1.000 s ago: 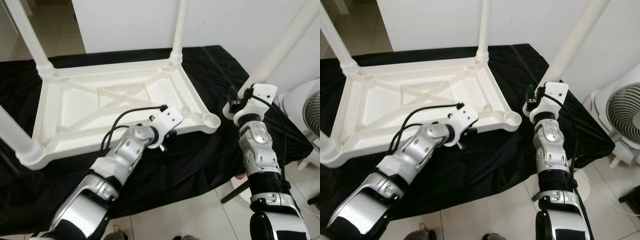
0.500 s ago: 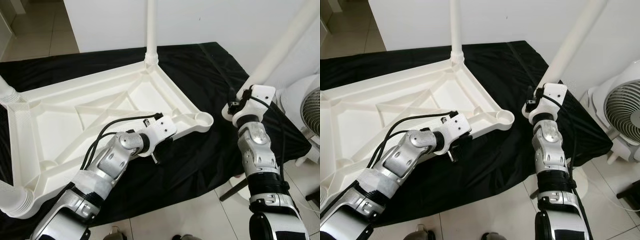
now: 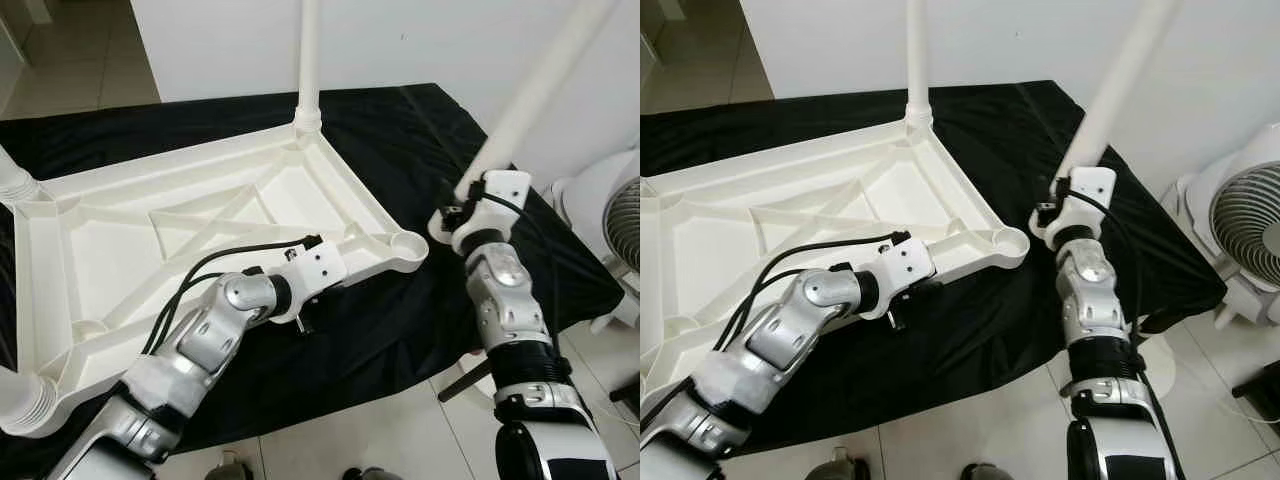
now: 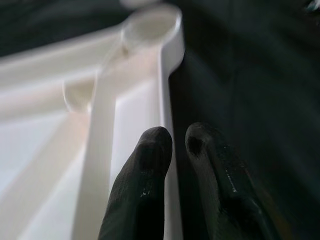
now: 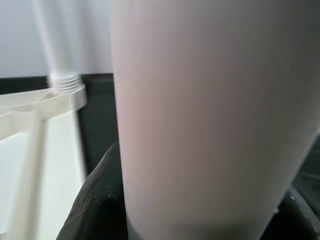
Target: Building children table
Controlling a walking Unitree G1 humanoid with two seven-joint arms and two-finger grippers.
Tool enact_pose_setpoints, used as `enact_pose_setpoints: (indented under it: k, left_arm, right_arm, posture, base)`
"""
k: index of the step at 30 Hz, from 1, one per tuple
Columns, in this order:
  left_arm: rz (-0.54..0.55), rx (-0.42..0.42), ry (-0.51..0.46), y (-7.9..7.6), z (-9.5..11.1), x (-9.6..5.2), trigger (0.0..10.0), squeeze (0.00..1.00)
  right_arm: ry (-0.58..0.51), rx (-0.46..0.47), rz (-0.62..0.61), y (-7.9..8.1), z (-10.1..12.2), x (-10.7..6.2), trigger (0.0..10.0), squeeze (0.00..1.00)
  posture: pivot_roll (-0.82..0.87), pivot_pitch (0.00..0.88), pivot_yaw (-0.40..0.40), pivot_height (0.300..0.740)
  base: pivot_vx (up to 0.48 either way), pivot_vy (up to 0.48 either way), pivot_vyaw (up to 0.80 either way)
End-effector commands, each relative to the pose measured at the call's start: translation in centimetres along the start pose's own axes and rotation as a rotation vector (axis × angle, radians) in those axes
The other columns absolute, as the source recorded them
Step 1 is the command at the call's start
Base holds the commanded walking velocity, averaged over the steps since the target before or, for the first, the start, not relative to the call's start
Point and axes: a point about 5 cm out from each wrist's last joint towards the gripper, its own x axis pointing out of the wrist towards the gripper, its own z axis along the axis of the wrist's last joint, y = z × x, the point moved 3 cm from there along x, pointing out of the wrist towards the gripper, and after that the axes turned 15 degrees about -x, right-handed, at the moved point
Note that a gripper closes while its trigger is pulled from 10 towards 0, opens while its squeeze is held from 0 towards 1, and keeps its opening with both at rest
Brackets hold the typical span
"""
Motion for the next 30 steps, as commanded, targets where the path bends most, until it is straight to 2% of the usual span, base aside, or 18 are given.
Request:
enact_pose_setpoints:
  k: [1,4,6,8,10,18,20,27,30]
  left_arm:
    - [-0.084,0.003,-0.006,-1.0,0.4,-0.2,10.0,0.00]
    - [-0.091,0.008,-0.043,-1.1,1.2,-0.4,10.0,0.00]
    - [-0.074,-0.040,-0.099,-0.9,2.3,-0.5,10.0,0.00]
    - [-0.067,-0.050,-0.123,-0.8,2.8,-0.6,10.0,0.00]
    - [-0.025,-0.094,-0.170,-0.5,3.6,-0.7,10.0,0.00]
    - [0.138,-0.202,-0.267,1.2,4.7,-1.1,10.0,0.00]
    - [0.208,-0.260,-0.307,2.2,5.1,-1.6,10.0,0.00]
    - [0.240,-0.292,-0.322,2.7,5.3,-2.0,10.0,0.00]
    - [0.267,-0.318,-0.337,3.0,5.4,-2.2,10.0,0.00]
  right_arm:
    - [0.003,0.001,0.032,0.6,0.1,0.2,10.0,0.00]
    - [0.001,-0.008,0.086,1.7,0.0,0.3,10.0,0.00]
    - [-0.008,-0.017,0.145,2.9,0.0,0.3,10.0,0.00]
    - [-0.011,-0.022,0.162,3.3,0.0,0.3,10.0,0.00]
    - [-0.002,-0.024,0.178,3.6,-0.3,0.4,10.0,0.00]
    - [0.029,-0.025,0.187,3.7,-1.4,0.1,10.0,0.00]
    - [0.040,-0.038,0.183,3.5,-2.0,-0.4,10.0,0.00]
    - [0.040,-0.038,0.166,3.0,-2.7,-1.0,10.0,0.00]
    - [0.029,-0.030,0.178,3.2,-3.3,-1.9,10.0,0.00]
  posture:
    - [0.09,0.081,-0.044,0.740]
    - [0.09,0.079,-0.047,0.740]
    - [0.09,0.078,-0.049,0.740]
    - [0.09,0.078,-0.050,0.740]
    - [0.10,0.078,-0.055,0.740]
    - [0.10,0.081,-0.060,0.740]
    - [0.10,0.085,-0.060,0.740]
    - [0.10,0.091,-0.059,0.740]
    - [0.11,0.094,-0.054,0.740]
  base:
    - [0.000,0.000,0.00]
    - [0.000,0.000,0.00]
    - [0.000,0.000,0.00]
    - [0.000,0.000,0.00]
    - [0.000,0.000,0.00]
    - [0.000,0.000,0.00]
    - [0.000,0.000,0.00]
    - [0.000,0.000,0.00]
    - [0.000,0.000,0.00]
